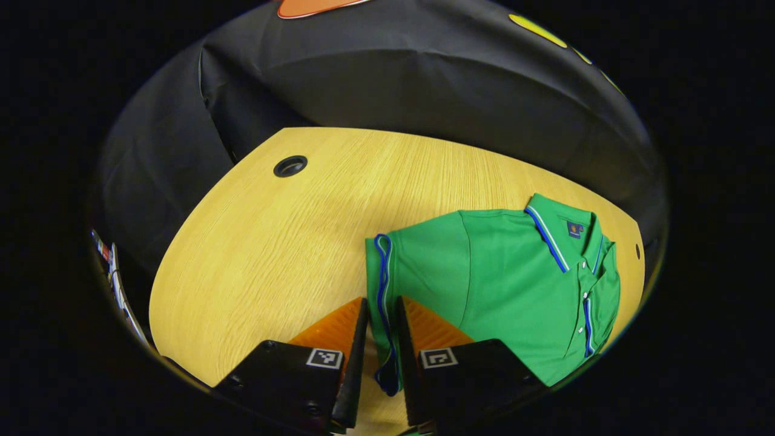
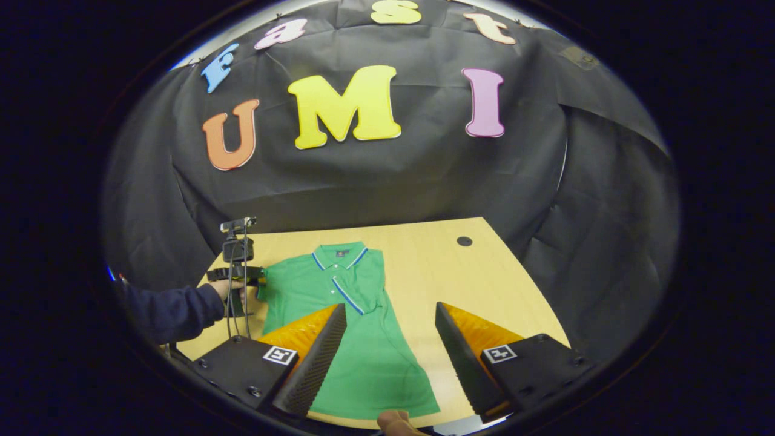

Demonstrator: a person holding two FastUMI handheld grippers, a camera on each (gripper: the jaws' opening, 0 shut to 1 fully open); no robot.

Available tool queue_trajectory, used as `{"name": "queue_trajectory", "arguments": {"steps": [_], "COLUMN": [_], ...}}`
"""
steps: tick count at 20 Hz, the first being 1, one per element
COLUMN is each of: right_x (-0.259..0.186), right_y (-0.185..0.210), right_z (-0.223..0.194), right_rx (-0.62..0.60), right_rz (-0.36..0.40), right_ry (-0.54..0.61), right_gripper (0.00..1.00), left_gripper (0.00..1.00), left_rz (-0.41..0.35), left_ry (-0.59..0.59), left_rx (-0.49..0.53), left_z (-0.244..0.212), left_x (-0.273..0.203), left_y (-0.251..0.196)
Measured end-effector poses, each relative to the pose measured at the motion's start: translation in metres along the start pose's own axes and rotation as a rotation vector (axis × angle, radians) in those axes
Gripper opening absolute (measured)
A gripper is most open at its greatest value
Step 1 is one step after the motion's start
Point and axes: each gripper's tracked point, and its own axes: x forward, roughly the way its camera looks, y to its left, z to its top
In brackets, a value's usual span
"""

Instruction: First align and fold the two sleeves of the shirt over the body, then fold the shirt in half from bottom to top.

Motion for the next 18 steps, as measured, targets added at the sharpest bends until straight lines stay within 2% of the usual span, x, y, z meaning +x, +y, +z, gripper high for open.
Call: {"name": "queue_trajectory", "arguments": {"steps": [1,2,3,5,6,12,18], "right_x": [0.001,0.0,0.0,-0.001,0.0,0.001,-0.004], "right_y": [-0.001,-0.001,-0.001,-0.003,-0.004,-0.014,-0.02], "right_z": [0.001,0.002,0.003,0.005,0.005,0.011,0.011], "right_rx": [-0.002,-0.003,-0.002,-0.004,-0.005,0.012,0.021], "right_rz": [0.002,0.004,0.009,0.014,0.018,0.029,0.048], "right_ry": [0.0,0.0,-0.001,-0.003,-0.002,-0.015,-0.016], "right_gripper": [0.95,0.93,0.96,0.93,0.95,0.95,0.95], "left_gripper": [0.25,0.23,0.15,0.08,0.06,0.03,0.03], "left_rz": [-0.011,-0.022,-0.027,-0.025,-0.032,-0.048,-0.121], "left_ry": [-0.001,0.002,0.003,0.005,0.007,-0.035,-0.094], "left_rx": [0.014,0.031,0.042,0.054,0.056,0.108,0.197], "left_z": [0.0,0.001,0.001,0.002,0.002,0.017,0.034], "left_x": [0.003,0.002,0.004,0.004,0.004,-0.013,-0.043], "left_y": [-0.002,-0.004,-0.008,-0.008,-0.01,-0.023,-0.079]}}
